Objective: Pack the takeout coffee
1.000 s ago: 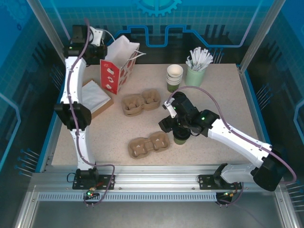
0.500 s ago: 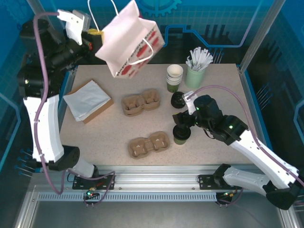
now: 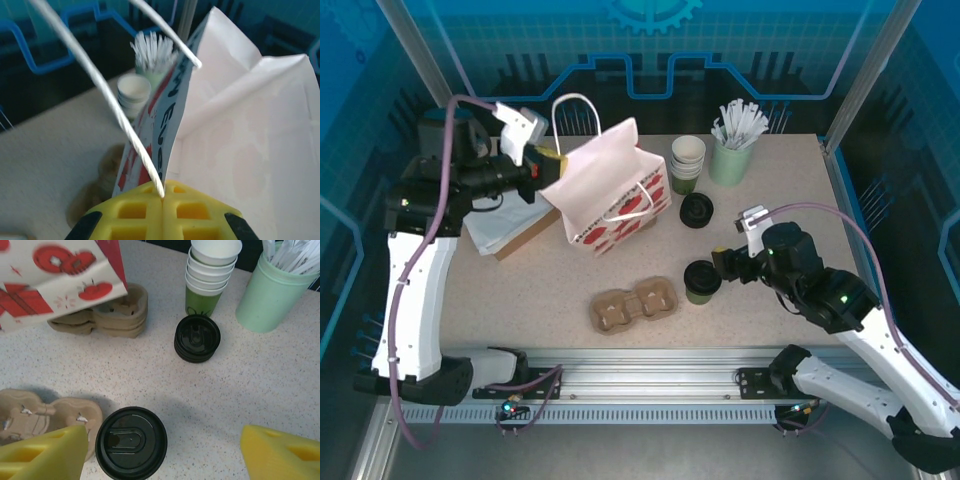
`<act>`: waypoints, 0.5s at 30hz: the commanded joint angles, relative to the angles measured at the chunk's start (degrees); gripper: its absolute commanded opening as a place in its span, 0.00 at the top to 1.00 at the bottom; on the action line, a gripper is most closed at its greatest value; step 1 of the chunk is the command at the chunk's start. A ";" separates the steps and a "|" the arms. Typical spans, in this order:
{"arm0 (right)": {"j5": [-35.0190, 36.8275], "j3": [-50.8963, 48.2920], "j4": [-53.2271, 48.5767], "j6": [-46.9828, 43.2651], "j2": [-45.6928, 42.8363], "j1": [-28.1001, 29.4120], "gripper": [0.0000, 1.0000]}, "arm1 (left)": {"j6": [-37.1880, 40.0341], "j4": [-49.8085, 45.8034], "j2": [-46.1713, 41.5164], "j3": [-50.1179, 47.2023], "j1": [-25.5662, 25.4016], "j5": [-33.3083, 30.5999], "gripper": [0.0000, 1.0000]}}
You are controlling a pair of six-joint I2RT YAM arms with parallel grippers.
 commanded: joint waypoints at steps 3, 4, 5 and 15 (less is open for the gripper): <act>-0.54 -1.78 -0.28 1.43 0.20 -0.55 0.19 | 3.62 0.51 -2.21 -7.40 -0.73 4.21 1.00; -0.59 -2.11 -0.03 1.53 0.21 -0.60 0.19 | 4.25 0.53 -2.57 -8.53 -0.73 4.46 1.00; -0.63 -2.38 0.22 1.62 0.31 -0.55 0.19 | 4.79 0.59 -2.88 -9.45 -0.70 4.80 1.00; -1.34 -3.66 0.70 2.49 0.91 -0.57 0.19 | 9.09 0.37 -0.36 -13.20 -0.73 4.62 1.00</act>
